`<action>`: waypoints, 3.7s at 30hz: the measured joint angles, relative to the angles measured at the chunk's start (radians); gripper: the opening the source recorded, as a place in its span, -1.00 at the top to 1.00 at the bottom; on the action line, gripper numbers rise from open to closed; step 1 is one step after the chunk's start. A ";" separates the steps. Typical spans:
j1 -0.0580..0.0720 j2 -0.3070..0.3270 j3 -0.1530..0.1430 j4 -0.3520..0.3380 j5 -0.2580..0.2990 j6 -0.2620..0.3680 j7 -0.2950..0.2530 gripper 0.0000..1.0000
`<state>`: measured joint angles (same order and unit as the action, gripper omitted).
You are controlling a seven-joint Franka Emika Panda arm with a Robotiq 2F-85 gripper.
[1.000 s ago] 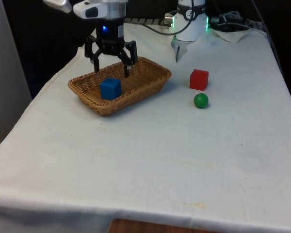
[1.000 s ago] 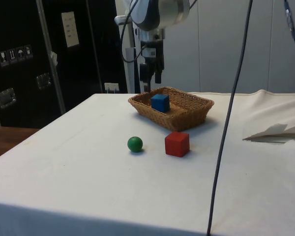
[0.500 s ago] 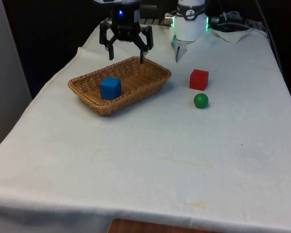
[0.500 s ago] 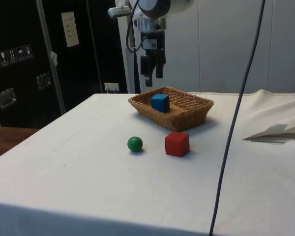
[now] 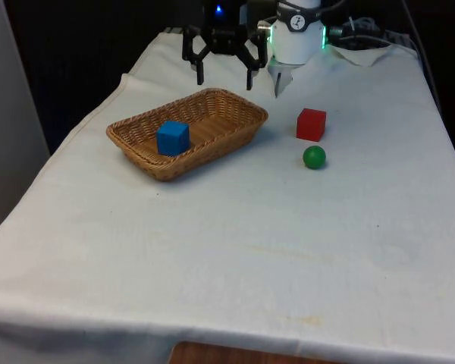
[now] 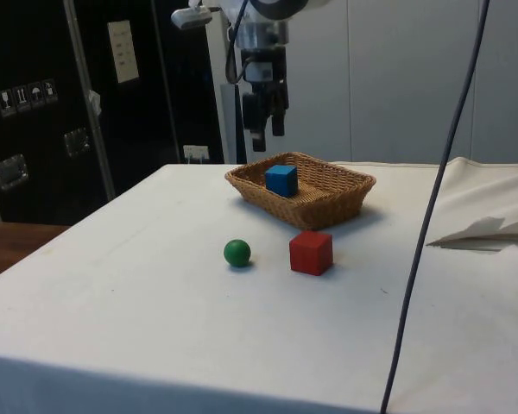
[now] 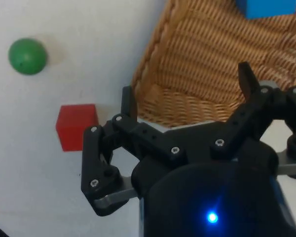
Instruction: Place all non-red objects into the basket.
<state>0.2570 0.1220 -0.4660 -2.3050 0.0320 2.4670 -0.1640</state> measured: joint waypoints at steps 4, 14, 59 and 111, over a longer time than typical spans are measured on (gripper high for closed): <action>0.000 -0.003 0.018 0.000 0.000 -0.008 0.014 -1.00; 0.002 -0.006 0.079 -0.003 0.000 -0.010 0.063 -1.00; 0.010 -0.021 0.291 -0.025 0.000 -0.006 0.209 -1.00; -0.019 0.204 0.321 -0.016 0.132 0.248 0.087 -1.00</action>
<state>0.2380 0.3260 -0.1450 -2.3210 0.1640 2.7150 -0.0770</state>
